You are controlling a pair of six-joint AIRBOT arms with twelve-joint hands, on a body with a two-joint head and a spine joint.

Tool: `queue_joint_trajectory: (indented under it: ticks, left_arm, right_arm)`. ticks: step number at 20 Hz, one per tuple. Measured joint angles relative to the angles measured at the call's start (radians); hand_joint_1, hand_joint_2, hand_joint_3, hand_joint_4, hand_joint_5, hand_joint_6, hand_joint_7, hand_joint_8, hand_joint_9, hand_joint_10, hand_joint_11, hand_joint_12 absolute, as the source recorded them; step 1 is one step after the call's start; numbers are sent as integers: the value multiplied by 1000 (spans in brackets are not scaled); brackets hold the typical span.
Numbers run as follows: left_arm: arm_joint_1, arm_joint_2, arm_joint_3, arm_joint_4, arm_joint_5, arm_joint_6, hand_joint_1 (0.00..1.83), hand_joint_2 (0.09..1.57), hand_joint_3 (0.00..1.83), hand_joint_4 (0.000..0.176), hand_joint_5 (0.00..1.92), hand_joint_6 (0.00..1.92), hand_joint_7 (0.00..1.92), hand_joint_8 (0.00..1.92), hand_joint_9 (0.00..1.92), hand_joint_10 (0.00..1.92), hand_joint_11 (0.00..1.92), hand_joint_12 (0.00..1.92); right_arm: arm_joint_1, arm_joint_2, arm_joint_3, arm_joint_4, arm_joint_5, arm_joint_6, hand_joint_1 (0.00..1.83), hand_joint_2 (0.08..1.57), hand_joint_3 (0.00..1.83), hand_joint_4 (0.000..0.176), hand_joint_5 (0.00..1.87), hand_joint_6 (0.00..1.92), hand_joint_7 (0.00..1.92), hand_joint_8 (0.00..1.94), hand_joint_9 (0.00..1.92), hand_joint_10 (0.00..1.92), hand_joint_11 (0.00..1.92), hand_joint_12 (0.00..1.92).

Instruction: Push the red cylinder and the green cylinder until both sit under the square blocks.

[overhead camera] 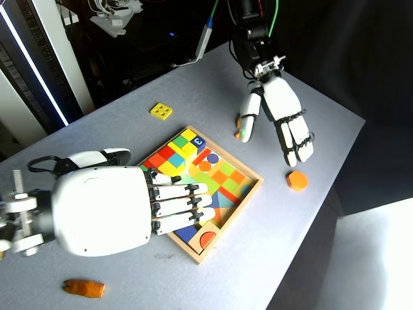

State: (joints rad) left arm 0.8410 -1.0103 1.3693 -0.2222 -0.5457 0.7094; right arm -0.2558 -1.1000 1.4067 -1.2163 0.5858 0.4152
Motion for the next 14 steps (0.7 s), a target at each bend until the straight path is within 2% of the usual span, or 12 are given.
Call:
queue_joint_trajectory:
  ticks: [1,2,3,4,5,6,7,9,10,11,12,14]
  left_arm:
    - [5,13,-16,0,-41,-3,0,1077,0,133,61,5,0,0,0,0,0,0]
    - [13,27,-37,-3,-86,-6,0,1070,0,141,72,9,0,0,0,0,0,0]
    - [25,43,-60,-4,-126,-8,0,1051,0,134,79,10,12,4,0,0,11,5]
    - [35,55,-76,-4,-156,-14,0,1051,0,134,79,10,12,4,0,0,11,5]
    - [53,72,-102,-6,-206,-27,0,1035,0,163,108,17,34,10,8,3,46,22]
    - [65,87,-121,-5,-246,-35,0,1035,0,163,108,17,34,10,8,3,46,22]
    - [84,109,-148,-4,-303,-50,27,1096,3,152,128,8,60,5,9,1,18,17]
    - [123,154,-196,-16,-408,-57,47,1139,10,141,116,1,99,12,35,8,41,31]
    - [143,175,-219,-24,-467,-61,55,1177,7,124,101,0,114,5,78,8,73,54]
    - [159,194,-238,-31,-514,-64,55,1177,7,124,101,0,114,5,78,8,73,54]
    - [176,215,-260,-36,-570,-66,84,1168,0,146,103,2,125,6,112,15,82,62]
    - [211,251,-300,-37,-689,-69,124,1186,5,111,42,0,131,4,157,19,73,66]
  right_arm:
    - [-20,13,-7,106,5,-65,220,1140,20,5,496,0,108,10,1,0,0,0]
    - [-45,26,-13,203,15,-129,189,1153,23,27,448,0,82,2,0,0,0,0]
    - [-75,42,-22,298,24,-190,281,1156,19,54,446,3,127,18,12,4,0,0]
    - [-94,53,-29,369,35,-236,281,1156,19,54,446,3,127,18,12,4,0,0]
    - [-131,71,-42,495,66,-296,277,1209,35,69,309,0,117,7,15,4,26,17]
    - [-164,85,-52,586,100,-340,277,1209,35,69,309,0,117,7,15,4,26,17]
    - [-216,104,-66,709,156,-392,224,1275,0,49,247,0,130,13,49,18,0,350]
    - [-291,129,-81,856,243,-466,180,1305,2,43,137,0,73,0,28,2,0,427]
    - [-322,142,-91,925,285,-491,206,1306,1,58,118,1,78,2,64,12,0,551]
    - [-344,153,-101,977,322,-511,206,1306,1,58,118,1,78,2,64,12,0,551]
    - [-365,166,-114,1032,371,-533,334,1238,0,87,132,5,121,9,112,22,0,764]
    - [-412,196,-141,1121,483,-578,511,1195,0,112,88,0,148,2,129,10,0,728]
